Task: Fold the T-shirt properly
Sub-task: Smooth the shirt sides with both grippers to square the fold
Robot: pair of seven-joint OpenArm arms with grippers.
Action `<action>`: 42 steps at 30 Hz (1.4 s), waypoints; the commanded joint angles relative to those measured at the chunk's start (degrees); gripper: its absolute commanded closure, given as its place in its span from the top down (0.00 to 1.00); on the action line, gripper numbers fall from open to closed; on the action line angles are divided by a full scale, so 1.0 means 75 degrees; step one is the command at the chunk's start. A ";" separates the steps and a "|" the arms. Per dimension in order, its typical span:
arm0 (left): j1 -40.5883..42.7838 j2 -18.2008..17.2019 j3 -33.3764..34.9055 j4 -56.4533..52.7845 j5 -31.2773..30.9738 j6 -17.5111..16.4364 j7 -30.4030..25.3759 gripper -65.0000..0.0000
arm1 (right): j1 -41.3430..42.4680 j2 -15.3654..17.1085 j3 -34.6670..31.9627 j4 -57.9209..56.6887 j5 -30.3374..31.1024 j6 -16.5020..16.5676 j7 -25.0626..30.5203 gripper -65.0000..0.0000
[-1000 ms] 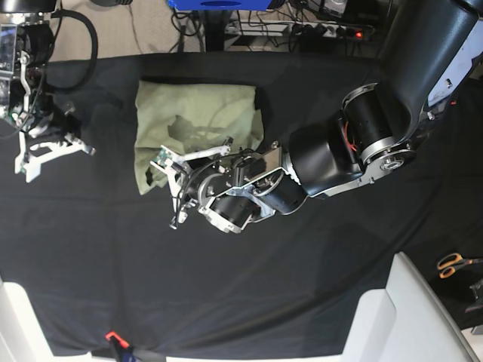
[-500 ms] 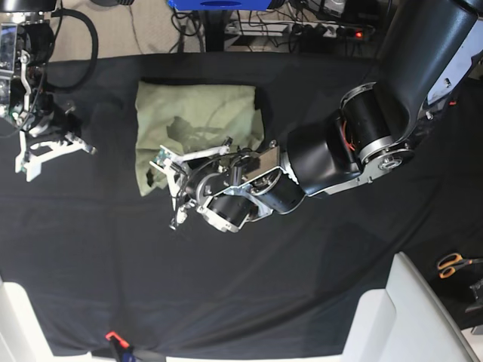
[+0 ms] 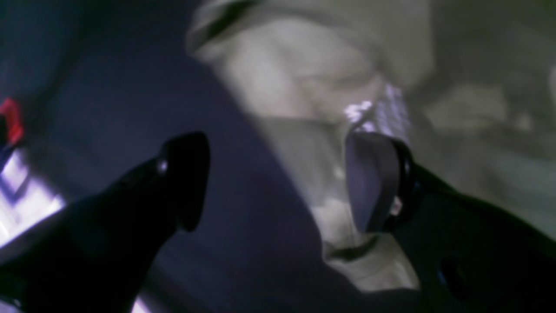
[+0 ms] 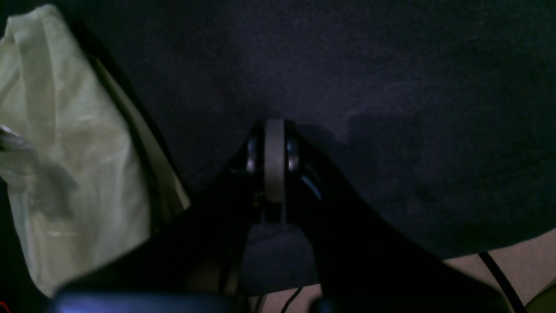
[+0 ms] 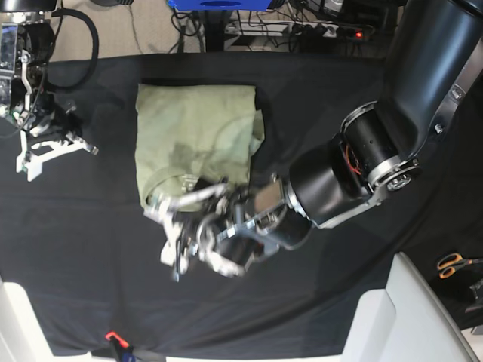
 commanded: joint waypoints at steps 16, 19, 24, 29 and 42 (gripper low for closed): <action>0.4504 -0.1127 -0.3780 0.5786 0.0012 0.0092 0.3035 0.00 | -0.0612 0.0491 -0.1908 0.1161 0.0005 0.0072 0.0057 0.00; 0.5512 -0.1279 -0.4308 0.6560 0.0012 0.0092 0.3000 0.00 | -0.0600 0.0631 -0.2775 0.1489 0.0005 0.0072 0.0057 0.00; 0.6227 -0.1291 -0.4964 0.6489 -0.0070 0.0092 0.2965 0.00 | -0.0307 0.0608 -0.3502 0.1395 0.0005 0.0072 0.0068 0.00; 0.6285 -0.1291 -0.4964 0.6185 -0.0070 0.0092 0.2965 0.00 | 0.0091 0.0584 -0.4065 0.0973 0.0005 0.0072 0.0080 0.00; 0.6649 -0.1291 -0.4988 0.5247 0.0012 0.0092 0.2976 0.00 | 0.0126 0.0620 -0.4053 -0.0797 0.0028 0.0694 0.1416 0.00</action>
